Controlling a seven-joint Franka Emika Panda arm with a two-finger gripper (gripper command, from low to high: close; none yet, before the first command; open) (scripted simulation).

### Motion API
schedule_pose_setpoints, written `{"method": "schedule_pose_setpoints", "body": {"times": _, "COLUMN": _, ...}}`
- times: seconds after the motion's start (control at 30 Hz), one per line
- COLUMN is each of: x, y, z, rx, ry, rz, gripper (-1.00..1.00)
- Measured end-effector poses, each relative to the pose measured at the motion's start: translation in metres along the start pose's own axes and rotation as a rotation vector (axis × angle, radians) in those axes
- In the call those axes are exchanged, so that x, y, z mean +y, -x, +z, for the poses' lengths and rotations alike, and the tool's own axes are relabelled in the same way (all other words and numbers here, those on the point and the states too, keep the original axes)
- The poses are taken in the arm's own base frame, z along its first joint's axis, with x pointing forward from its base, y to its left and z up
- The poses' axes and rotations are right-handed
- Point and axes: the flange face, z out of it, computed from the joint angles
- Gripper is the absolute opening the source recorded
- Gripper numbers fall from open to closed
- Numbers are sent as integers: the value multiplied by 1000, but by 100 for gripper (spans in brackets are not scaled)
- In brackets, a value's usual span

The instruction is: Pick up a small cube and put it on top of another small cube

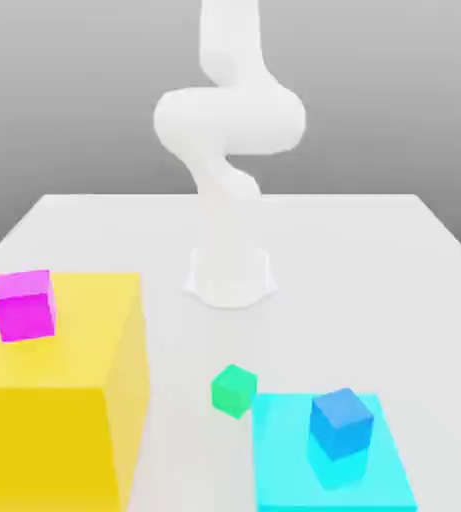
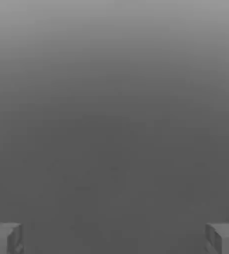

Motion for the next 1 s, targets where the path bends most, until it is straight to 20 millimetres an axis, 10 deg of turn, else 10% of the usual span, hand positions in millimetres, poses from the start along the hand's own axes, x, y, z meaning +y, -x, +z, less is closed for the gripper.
{"method": "schedule_pose_setpoints", "body": {"times": 0.23, "x": 44, "y": 67, "z": 162, "rx": -196, "ry": 152, "rz": -309, "gripper": 0}}
{"method": "schedule_pose_setpoints", "body": {"times": 0.43, "x": 118, "y": 148, "z": 261, "rx": -412, "ry": 216, "rz": -550, "gripper": 0}}
{"method": "schedule_pose_setpoints", "body": {"times": 0.7, "x": 219, "y": 266, "z": 312, "rx": -702, "ry": 194, "rz": -809, "gripper": 0}}
{"method": "schedule_pose_setpoints", "body": {"times": 1.0, "x": 234, "y": 288, "z": 341, "rx": -714, "ry": 193, "rz": -826, "gripper": 0}}
